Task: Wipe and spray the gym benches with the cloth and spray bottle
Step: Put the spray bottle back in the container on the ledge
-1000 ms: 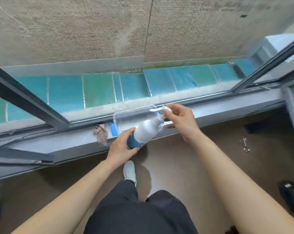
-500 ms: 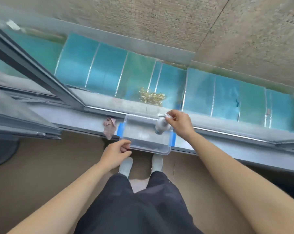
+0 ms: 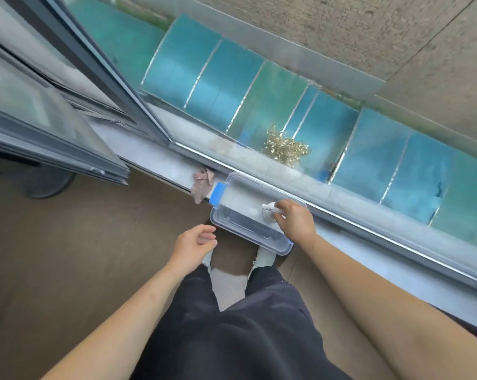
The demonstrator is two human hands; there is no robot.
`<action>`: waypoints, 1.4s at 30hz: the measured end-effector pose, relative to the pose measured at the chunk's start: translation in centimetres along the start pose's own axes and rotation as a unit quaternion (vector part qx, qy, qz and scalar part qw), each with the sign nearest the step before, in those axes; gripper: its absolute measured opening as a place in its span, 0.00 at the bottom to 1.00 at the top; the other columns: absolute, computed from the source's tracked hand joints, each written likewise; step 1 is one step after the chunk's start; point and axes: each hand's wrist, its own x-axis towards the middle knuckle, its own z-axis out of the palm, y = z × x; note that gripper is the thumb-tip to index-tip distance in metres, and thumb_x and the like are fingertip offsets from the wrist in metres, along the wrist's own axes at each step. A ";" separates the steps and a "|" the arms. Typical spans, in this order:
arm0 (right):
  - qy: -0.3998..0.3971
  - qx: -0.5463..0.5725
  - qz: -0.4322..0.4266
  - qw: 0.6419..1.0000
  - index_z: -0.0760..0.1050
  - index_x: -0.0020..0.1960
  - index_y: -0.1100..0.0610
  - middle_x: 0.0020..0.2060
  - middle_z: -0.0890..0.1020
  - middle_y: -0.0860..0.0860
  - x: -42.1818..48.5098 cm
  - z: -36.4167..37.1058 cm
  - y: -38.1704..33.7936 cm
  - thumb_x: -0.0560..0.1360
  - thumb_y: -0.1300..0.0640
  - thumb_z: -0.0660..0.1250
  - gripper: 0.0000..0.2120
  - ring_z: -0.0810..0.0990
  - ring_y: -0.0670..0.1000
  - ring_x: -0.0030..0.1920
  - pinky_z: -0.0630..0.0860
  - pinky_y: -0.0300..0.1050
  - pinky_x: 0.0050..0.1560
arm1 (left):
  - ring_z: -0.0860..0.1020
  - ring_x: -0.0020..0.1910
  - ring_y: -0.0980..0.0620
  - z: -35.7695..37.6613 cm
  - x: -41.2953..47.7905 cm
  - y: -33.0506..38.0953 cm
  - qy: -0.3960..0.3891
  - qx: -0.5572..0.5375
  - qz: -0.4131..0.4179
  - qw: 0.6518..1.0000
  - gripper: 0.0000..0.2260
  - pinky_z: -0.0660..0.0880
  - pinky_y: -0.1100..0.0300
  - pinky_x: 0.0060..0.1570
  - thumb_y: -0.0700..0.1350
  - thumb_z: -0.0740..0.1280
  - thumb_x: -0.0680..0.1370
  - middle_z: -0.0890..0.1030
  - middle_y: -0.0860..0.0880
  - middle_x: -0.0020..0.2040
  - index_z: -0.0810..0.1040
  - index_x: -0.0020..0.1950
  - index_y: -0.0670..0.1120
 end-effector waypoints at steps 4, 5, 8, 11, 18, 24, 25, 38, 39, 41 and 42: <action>-0.011 0.038 0.061 0.997 0.79 0.62 0.57 0.58 0.82 0.54 -0.5 0.5 -0.8 0.78 0.55 0.70 0.14 0.80 0.57 0.58 0.74 0.47 0.52 | 0.80 0.44 0.57 -2.3 2.5 -0.7 -0.010 0.013 -0.011 1.000 0.12 0.72 0.75 0.45 0.39 0.73 0.77 0.85 0.49 0.49 0.83 0.60 0.48; -0.017 0.050 0.077 0.996 0.78 0.65 0.57 0.61 0.81 0.54 -0.7 0.6 -0.9 0.77 0.55 0.70 0.17 0.79 0.57 0.61 0.73 0.46 0.54 | 0.81 0.45 0.56 -2.9 3.5 -1.0 -0.019 0.018 -0.012 1.000 0.12 0.74 0.71 0.48 0.40 0.73 0.77 0.85 0.49 0.49 0.83 0.60 0.48; 0.014 0.090 0.113 0.989 0.72 0.72 0.56 0.67 0.77 0.55 -1.8 1.0 -1.6 0.75 0.55 0.73 0.26 0.75 0.57 0.67 0.72 0.49 0.62 | 0.83 0.51 0.53 -4.7 7.4 -2.1 -0.034 0.046 -0.007 0.998 0.10 0.76 0.58 0.59 0.42 0.73 0.76 0.86 0.52 0.47 0.83 0.57 0.51; 0.126 0.140 0.175 0.966 0.71 0.74 0.57 0.68 0.75 0.56 -4.1 2.4 -2.6 0.74 0.58 0.75 0.30 0.73 0.57 0.68 0.70 0.51 0.67 | 0.83 0.52 0.52 -5.6 12.3 -2.8 -0.049 0.099 0.005 0.994 0.11 0.76 0.57 0.60 0.45 0.74 0.76 0.85 0.55 0.44 0.84 0.58 0.51; 0.155 0.218 0.352 0.897 0.69 0.75 0.54 0.70 0.71 0.54 -9.9 11.3 -3.1 0.73 0.50 0.76 0.34 0.68 0.52 0.71 0.68 0.53 0.73 | 0.78 0.64 0.44 -4.6 21.3 -3.2 -0.082 0.241 0.058 0.965 0.24 0.75 0.51 0.63 0.46 0.73 0.76 0.78 0.45 0.69 0.75 0.72 0.49; 0.177 0.304 0.438 0.828 0.55 0.82 0.52 0.78 0.64 0.51 -10.0 14.9 -2.6 0.74 0.51 0.76 0.45 0.67 0.55 0.75 0.68 0.57 0.74 | 0.64 0.74 0.37 -3.3 26.1 -4.4 -0.099 0.390 0.168 0.900 0.35 0.71 0.47 0.70 0.43 0.74 0.75 0.56 0.44 0.80 0.64 0.79 0.56; 0.180 0.300 0.433 0.831 0.57 0.81 0.51 0.76 0.68 0.51 -9.6 15.1 -2.4 0.74 0.51 0.76 0.43 0.70 0.55 0.73 0.70 0.55 0.72 | 0.65 0.74 0.37 -3.1 26.8 -4.5 -0.106 0.405 0.167 0.893 0.35 0.71 0.47 0.70 0.42 0.74 0.75 0.57 0.43 0.80 0.65 0.78 0.55; 0.158 0.248 0.418 0.860 0.68 0.73 0.49 0.60 0.70 0.51 -8.0 14.4 -1.4 0.74 0.51 0.75 0.30 0.79 0.53 0.52 0.78 0.51 0.57 | 0.81 0.49 0.50 -6.6 20.7 -3.7 -0.011 0.242 0.172 0.955 0.04 0.77 0.57 0.52 0.45 0.73 0.77 0.85 0.51 0.50 0.85 0.51 0.51; 0.148 0.249 0.418 0.861 0.69 0.72 0.49 0.61 0.71 0.52 -8.1 14.0 -1.4 0.74 0.51 0.75 0.30 0.80 0.55 0.53 0.78 0.52 0.59 | 0.81 0.45 0.52 -7.3 19.1 -3.3 -0.014 0.219 0.170 0.961 0.03 0.77 0.58 0.50 0.46 0.75 0.76 0.84 0.52 0.47 0.85 0.48 0.53; 0.132 0.253 0.414 0.865 0.70 0.71 0.50 0.63 0.72 0.54 -8.3 13.3 -1.4 0.74 0.51 0.75 0.28 0.81 0.57 0.56 0.78 0.54 0.61 | 0.79 0.40 0.59 -8.3 15.9 -2.0 -0.019 0.171 0.169 0.970 0.04 0.76 0.64 0.46 0.46 0.76 0.75 0.84 0.54 0.43 0.84 0.46 0.54; 0.124 0.257 0.408 0.867 0.70 0.71 0.50 0.64 0.72 0.55 -8.4 12.9 -1.3 0.74 0.51 0.75 0.28 0.81 0.57 0.57 0.77 0.55 0.62 | 0.78 0.38 0.61 -8.6 14.2 -1.2 -0.022 0.146 0.170 0.974 0.04 0.74 0.69 0.44 0.45 0.77 0.75 0.83 0.54 0.42 0.84 0.46 0.54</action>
